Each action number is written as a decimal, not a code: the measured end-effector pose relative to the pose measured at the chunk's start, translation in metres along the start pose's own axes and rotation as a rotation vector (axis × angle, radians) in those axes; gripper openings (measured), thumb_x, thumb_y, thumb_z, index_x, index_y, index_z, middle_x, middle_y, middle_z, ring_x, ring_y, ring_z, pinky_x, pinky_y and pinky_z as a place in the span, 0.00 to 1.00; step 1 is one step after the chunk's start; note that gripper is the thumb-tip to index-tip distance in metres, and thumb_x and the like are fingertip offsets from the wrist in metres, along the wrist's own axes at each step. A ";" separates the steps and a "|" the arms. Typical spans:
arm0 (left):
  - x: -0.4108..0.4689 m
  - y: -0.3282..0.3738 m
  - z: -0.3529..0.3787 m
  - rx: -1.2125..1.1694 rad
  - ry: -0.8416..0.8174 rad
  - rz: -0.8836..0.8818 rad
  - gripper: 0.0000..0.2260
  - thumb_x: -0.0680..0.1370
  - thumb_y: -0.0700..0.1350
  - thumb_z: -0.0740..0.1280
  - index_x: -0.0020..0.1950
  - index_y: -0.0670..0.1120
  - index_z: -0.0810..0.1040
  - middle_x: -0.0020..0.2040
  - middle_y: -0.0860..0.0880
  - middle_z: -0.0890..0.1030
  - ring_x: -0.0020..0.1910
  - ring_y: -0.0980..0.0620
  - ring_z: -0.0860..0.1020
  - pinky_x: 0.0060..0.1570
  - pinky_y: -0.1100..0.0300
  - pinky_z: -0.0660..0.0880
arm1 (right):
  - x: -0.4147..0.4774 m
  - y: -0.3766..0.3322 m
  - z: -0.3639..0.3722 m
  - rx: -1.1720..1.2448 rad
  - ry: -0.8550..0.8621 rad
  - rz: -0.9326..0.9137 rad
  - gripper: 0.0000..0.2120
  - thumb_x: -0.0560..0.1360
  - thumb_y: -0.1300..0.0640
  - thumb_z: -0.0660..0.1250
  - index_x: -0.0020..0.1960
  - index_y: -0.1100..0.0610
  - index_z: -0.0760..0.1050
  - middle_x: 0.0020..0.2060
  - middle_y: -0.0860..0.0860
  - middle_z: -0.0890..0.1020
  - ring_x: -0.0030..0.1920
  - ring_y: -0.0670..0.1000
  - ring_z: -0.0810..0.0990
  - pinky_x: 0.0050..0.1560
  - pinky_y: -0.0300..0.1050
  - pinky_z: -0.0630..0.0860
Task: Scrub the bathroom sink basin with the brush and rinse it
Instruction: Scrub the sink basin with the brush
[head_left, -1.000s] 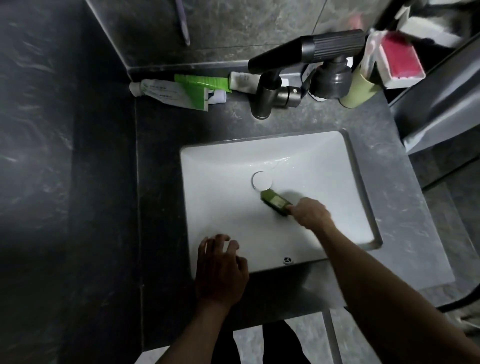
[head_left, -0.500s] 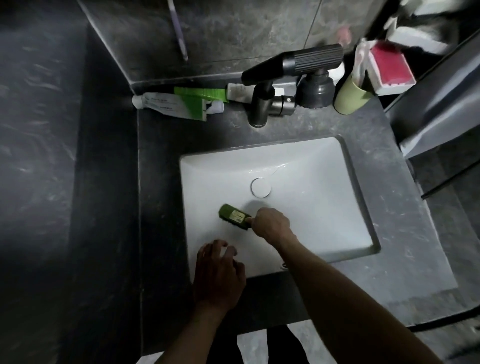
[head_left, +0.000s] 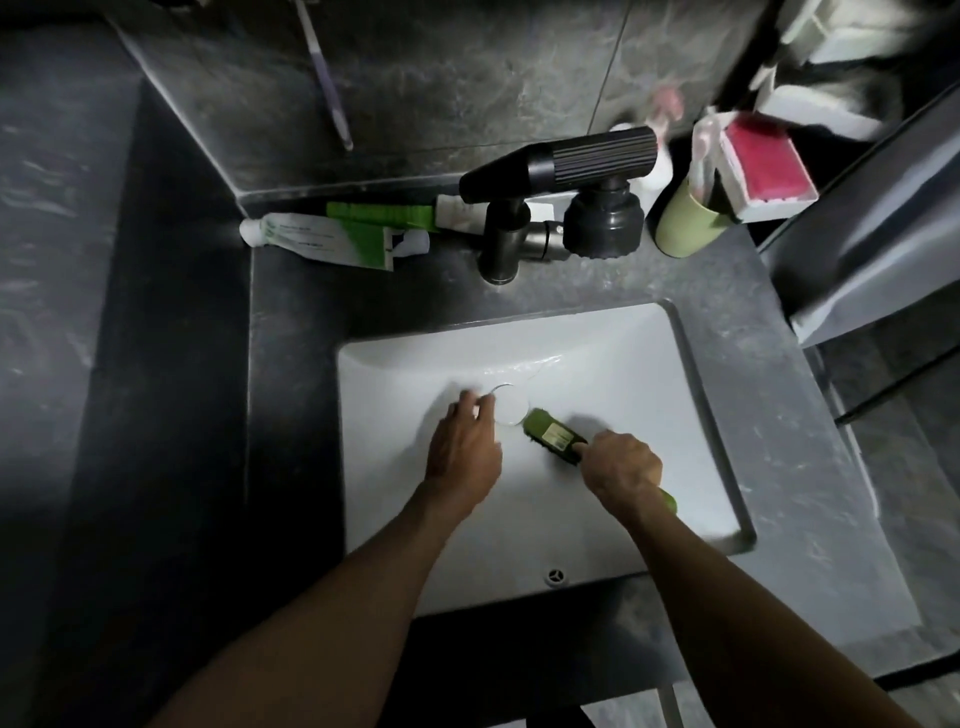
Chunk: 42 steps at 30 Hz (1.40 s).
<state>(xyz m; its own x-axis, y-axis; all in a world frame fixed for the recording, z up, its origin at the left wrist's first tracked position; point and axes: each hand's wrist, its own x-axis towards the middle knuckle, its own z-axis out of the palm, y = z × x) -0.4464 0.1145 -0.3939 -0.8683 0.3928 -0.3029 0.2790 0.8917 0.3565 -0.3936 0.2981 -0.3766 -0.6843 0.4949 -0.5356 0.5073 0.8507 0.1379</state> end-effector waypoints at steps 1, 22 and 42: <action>0.017 0.002 0.000 0.023 0.010 0.024 0.29 0.79 0.42 0.67 0.78 0.46 0.62 0.75 0.43 0.63 0.70 0.43 0.69 0.68 0.54 0.69 | 0.000 0.001 0.001 -0.001 0.004 -0.006 0.20 0.82 0.43 0.56 0.58 0.56 0.77 0.50 0.54 0.83 0.49 0.55 0.82 0.41 0.45 0.72; 0.104 0.011 0.019 0.269 -0.182 0.346 0.19 0.76 0.52 0.70 0.64 0.48 0.74 0.58 0.43 0.75 0.57 0.43 0.76 0.51 0.55 0.70 | -0.004 0.023 0.005 0.061 0.154 -0.061 0.20 0.82 0.40 0.54 0.53 0.54 0.76 0.46 0.52 0.82 0.46 0.54 0.81 0.39 0.44 0.69; 0.083 -0.026 -0.004 0.103 -0.074 0.230 0.11 0.76 0.51 0.66 0.53 0.48 0.68 0.52 0.45 0.77 0.46 0.47 0.74 0.42 0.56 0.71 | -0.001 0.016 0.018 0.287 0.075 -0.138 0.22 0.81 0.49 0.58 0.75 0.46 0.61 0.46 0.52 0.81 0.40 0.53 0.78 0.40 0.45 0.73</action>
<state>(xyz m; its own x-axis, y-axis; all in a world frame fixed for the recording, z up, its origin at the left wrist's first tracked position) -0.5272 0.1232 -0.4244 -0.7455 0.6003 -0.2896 0.5095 0.7934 0.3330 -0.3753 0.3082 -0.3884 -0.7879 0.3992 -0.4689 0.5270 0.8310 -0.1781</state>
